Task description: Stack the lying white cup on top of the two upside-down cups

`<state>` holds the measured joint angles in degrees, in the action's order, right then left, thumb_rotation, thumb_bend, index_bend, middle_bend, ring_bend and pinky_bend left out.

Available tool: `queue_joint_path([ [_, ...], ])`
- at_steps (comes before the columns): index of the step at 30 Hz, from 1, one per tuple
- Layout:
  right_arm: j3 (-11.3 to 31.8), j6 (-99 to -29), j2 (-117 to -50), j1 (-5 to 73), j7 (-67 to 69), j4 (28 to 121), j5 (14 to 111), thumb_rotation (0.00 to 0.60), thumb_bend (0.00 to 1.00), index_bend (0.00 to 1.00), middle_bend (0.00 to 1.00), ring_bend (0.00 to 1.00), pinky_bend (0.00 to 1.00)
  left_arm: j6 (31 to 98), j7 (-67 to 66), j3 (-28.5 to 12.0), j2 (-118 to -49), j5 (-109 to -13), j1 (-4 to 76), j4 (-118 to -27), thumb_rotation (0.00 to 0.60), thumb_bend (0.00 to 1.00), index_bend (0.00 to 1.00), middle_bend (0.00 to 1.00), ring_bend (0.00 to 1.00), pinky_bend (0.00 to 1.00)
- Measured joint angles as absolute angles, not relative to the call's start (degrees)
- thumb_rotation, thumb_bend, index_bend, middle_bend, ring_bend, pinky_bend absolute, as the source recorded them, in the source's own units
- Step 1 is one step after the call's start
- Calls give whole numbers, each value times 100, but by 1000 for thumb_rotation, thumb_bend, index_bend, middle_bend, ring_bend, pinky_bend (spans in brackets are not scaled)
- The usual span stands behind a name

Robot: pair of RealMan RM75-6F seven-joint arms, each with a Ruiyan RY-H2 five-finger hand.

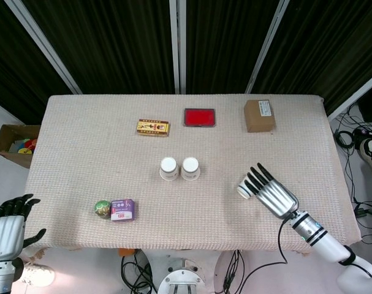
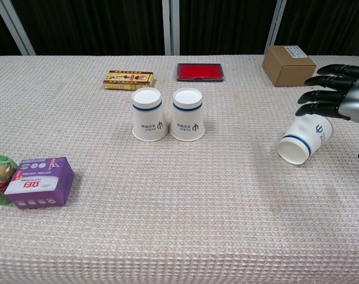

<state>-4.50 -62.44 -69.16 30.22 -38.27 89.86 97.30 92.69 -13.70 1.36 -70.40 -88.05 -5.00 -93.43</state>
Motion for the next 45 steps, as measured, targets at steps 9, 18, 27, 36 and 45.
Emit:
queue_joint_path([
  [9, -458, -6340, -7665, 3075, -4080, 7945, 10207, 600, 4, 200, 160, 0, 0, 9289, -1181, 165, -7055, -8758, -575, -9234, 600, 55, 288, 206, 195, 199],
  [18, -358, -6356, -8190, 3130, -3836, 7305, 10222, 600, 139, 268, 212, 12, 0, 9300, -1105, 162, -7065, -8741, -612, -9171, 600, 55, 288, 206, 195, 199],
  [27, -299, -6549, -8424, 3094, -3270, 7116, 10149, 600, 293, 429, 340, 136, 62, 9327, -1055, 147, -7079, -8742, -637, -9134, 600, 54, 289, 206, 195, 199],
  [36, -163, -6857, -8380, 2966, -1757, 7493, 9843, 600, 293, 436, 338, 136, 68, 9312, -1066, 139, -7073, -8753, -635, -9142, 600, 54, 289, 206, 195, 199],
  [45, 264, -7054, -8214, 3020, 965, 8490, 9392, 600, 285, 441, 337, 135, 77, 9353, -1103, 148, -7068, -8822, -647, -9171, 600, 54, 289, 206, 195, 199],
])
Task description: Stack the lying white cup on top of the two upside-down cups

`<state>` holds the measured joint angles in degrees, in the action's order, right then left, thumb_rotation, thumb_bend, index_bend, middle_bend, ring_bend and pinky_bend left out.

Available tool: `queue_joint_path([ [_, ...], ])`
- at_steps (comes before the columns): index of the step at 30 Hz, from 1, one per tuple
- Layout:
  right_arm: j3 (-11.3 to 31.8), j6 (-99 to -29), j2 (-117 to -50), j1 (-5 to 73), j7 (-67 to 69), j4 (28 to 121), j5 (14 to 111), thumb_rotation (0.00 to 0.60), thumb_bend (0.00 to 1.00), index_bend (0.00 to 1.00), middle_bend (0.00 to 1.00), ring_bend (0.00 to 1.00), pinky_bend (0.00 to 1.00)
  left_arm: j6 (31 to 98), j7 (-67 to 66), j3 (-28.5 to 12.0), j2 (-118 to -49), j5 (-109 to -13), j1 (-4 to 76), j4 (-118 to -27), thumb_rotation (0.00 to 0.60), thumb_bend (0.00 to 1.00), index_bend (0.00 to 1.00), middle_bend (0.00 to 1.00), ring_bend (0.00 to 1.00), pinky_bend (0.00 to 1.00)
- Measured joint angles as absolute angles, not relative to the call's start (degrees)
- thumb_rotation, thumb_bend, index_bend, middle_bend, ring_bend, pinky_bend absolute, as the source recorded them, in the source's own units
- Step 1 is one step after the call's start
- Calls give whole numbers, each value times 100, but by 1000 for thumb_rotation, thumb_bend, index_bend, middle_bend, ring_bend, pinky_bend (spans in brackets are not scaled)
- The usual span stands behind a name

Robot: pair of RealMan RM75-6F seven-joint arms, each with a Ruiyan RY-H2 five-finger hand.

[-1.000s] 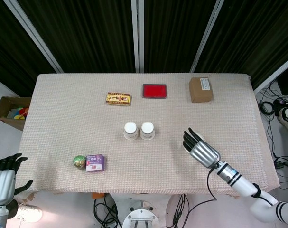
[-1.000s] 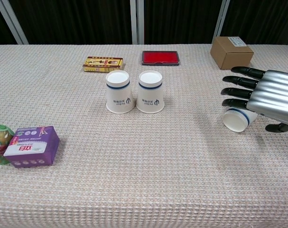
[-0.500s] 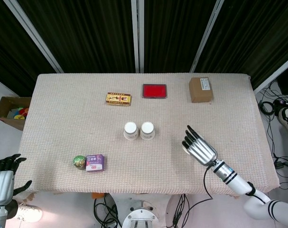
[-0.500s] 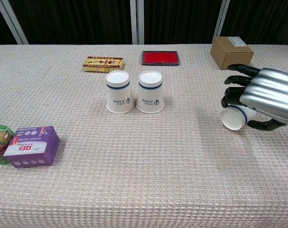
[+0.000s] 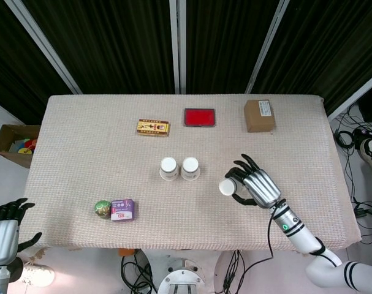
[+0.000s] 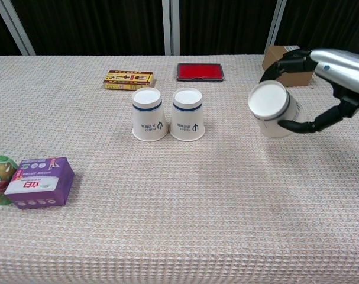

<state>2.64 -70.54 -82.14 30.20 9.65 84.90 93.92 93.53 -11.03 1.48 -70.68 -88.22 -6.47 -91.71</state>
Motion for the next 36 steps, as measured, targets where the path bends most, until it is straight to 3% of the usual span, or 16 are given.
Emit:
queue_joint_path([
  [7, 959, -6705, -8359, 3328, 3082, 9104, 8469, 600, 265, 440, 336, 134, 73, 9381, -1074, 150, -7068, -8825, -672, -9141, 600, 54, 289, 206, 195, 199],
  [16, 1827, -5834, -9165, 3965, 3174, 9139, 6882, 600, 265, 420, 326, 135, 29, 9315, -1010, 143, -7103, -8790, -658, -9055, 600, 54, 289, 206, 195, 199],
  [25, 2031, -5552, -9924, 4358, 2687, 8565, 6458, 600, 266, 411, 321, 130, 0, 9181, -877, 113, -7151, -8709, -610, -8921, 600, 54, 289, 206, 195, 199],
  [36, 2084, -5591, -10346, 4561, 2115, 8062, 6461, 600, 263, 393, 311, 121, 0, 9119, -673, 99, -7225, -8630, -608, -8723, 600, 54, 289, 206, 195, 199],
])
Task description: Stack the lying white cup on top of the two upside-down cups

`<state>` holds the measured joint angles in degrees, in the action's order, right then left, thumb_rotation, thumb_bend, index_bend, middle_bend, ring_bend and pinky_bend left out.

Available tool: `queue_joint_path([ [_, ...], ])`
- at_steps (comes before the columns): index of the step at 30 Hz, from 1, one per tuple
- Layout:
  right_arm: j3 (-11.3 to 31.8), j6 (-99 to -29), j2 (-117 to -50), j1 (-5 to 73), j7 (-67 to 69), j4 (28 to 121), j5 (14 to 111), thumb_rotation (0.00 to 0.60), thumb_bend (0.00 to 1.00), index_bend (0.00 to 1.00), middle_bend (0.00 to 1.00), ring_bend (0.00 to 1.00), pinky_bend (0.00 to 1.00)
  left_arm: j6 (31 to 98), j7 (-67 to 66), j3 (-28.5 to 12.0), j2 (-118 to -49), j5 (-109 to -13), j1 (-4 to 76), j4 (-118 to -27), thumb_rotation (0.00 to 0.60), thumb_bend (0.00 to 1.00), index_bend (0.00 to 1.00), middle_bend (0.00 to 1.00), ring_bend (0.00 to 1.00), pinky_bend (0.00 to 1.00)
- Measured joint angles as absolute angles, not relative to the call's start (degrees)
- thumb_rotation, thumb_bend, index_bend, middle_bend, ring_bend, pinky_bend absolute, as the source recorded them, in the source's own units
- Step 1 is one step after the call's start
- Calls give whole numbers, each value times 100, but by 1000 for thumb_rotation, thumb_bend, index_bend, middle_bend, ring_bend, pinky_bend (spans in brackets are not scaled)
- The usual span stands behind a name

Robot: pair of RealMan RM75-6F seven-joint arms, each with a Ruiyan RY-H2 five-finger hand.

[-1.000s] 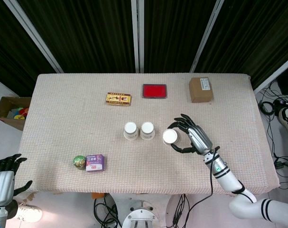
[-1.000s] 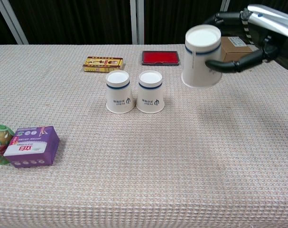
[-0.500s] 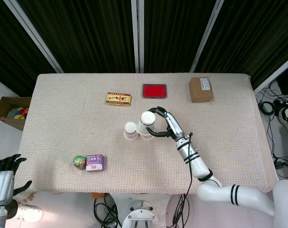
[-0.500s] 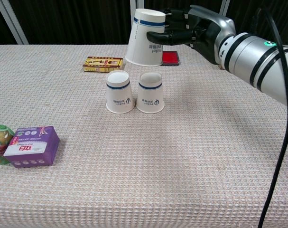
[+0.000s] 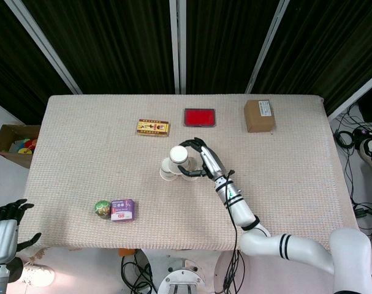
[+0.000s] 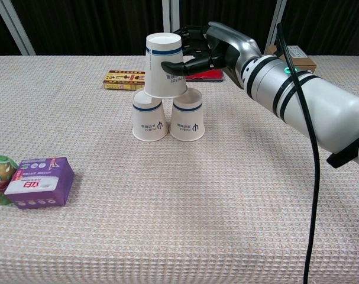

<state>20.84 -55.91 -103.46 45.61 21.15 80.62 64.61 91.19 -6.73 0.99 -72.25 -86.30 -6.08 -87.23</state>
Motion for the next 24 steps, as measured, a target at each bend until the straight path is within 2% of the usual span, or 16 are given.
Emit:
queue_joint_path([
  [24, 2104, -5397, -10559, 4594, 2188, 7641, 6643, 600, 257, 301, 247, 78, 0, 9052, -592, 107, -7228, -8557, -617, -8675, 600, 54, 289, 206, 195, 199],
])
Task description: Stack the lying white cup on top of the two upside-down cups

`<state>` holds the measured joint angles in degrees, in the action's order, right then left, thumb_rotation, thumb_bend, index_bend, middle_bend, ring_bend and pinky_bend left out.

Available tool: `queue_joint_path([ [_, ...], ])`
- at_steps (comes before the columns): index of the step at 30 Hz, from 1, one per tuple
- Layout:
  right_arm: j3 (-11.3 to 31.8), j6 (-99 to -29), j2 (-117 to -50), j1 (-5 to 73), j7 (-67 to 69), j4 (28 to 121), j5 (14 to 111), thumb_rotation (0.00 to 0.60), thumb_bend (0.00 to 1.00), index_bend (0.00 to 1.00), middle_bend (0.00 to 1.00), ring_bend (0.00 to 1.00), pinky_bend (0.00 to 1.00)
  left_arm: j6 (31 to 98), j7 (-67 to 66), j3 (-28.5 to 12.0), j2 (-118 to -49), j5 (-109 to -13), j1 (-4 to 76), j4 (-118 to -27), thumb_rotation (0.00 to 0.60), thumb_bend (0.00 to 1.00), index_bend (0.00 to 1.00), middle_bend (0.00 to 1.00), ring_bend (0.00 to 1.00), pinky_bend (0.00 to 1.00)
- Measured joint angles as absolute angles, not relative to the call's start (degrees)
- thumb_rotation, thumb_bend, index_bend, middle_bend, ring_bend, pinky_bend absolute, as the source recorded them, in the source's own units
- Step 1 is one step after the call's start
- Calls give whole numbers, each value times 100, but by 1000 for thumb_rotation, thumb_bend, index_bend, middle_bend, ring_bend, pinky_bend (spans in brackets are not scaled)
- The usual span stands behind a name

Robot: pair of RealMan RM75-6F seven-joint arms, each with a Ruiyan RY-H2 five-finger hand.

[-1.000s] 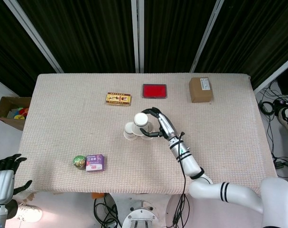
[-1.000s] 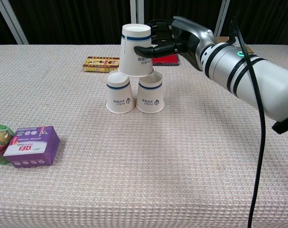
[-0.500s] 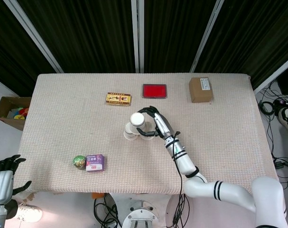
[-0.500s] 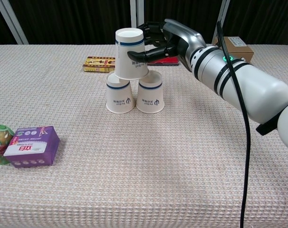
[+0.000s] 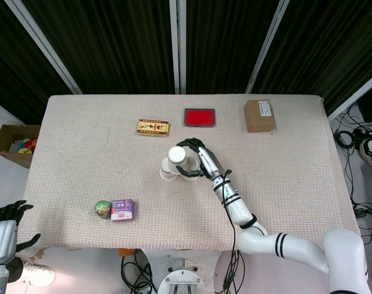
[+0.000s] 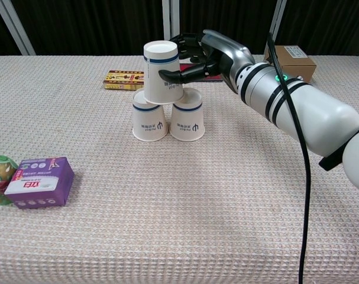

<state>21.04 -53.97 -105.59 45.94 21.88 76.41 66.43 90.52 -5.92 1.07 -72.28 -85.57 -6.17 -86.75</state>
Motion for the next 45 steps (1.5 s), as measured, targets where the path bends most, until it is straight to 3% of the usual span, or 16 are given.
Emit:
queue_joint_path([
  [7, 2104, -5373, -10537, 4567, 2193, 7645, 6662, 600, 256, 278, 232, 63, 0, 9057, -588, 110, -7230, -8551, -625, -8670, 600, 54, 288, 206, 195, 199],
  [14, 2079, -5319, -10443, 4533, 2213, 7777, 6710, 600, 221, 180, 188, 31, 0, 9068, -584, 107, -7238, -8564, -624, -8665, 600, 54, 289, 206, 195, 199],
  [21, 2036, -5349, -10342, 4495, 2242, 7915, 6869, 600, 173, 14, 56, 0, 0, 9089, -593, 99, -7231, -8573, -624, -8677, 600, 54, 288, 206, 195, 199],
  [24, 1995, -5535, -10184, 4397, 2289, 8103, 7089, 600, 171, 0, 27, 0, 0, 9107, -596, 91, -7208, -8576, -627, -8681, 600, 54, 288, 206, 195, 199],
  [29, 1811, -6148, -9547, 4008, 2152, 8660, 7570, 600, 186, 6, 79, 0, 0, 9141, -600, 60, -7169, -8572, -626, -8694, 600, 54, 288, 206, 195, 199],
  [33, 1590, -6771, -8804, 3539, 1636, 9137, 7918, 600, 202, 85, 126, 0, 0, 9178, -659, 24, -7141, -8583, -611, -8713, 600, 54, 288, 206, 194, 199],
  [40, 908, -8025, -7133, 2336, 442, 9736, 8586, 600, 210, 85, 82, 0, 0, 9286, -841, -82, -7101, -8660, -542, -8814, 600, 54, 288, 206, 195, 199],
  [45, 327, -8740, -6430, 1510, 237, 9846, 8958, 600, 218, 52, 45, 0, 0, 9309, -1037, -128, -7099, -8762, -456, -8921, 600, 54, 288, 206, 195, 198],
])
